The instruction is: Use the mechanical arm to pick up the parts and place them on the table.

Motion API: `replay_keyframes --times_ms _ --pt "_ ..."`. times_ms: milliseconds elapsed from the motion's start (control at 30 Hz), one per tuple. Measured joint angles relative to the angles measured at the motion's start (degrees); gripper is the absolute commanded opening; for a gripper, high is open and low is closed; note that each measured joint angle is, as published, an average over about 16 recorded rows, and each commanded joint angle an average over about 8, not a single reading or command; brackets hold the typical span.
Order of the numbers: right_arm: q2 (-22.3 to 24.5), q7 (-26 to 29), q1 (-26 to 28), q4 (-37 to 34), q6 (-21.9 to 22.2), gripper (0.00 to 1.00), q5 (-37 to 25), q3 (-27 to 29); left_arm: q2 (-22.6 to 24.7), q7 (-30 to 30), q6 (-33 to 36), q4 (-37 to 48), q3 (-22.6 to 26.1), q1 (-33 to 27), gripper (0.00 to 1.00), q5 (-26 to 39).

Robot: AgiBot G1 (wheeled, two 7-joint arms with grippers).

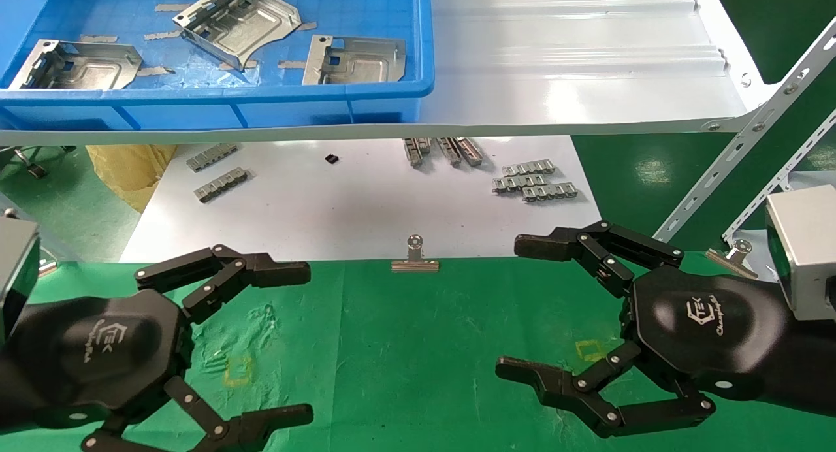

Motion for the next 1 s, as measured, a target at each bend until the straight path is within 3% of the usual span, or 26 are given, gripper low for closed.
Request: replay_keyframes --times_ms 67,333,1000 --pt "0.00 0.00 0.00 0.00 0.00 1.00 0.00 0.00 0.00 0.00 0.00 0.00 0.00 0.00 1.00 0.00" --pt "0.00 0.00 0.00 0.00 0.00 0.00 0.00 0.00 0.00 0.00 0.00 0.00 0.00 0.00 1.00 0.00" --pt "0.00 0.00 0.00 0.00 0.00 0.00 0.00 0.00 0.00 0.00 0.00 0.00 0.00 0.00 1.00 0.00"
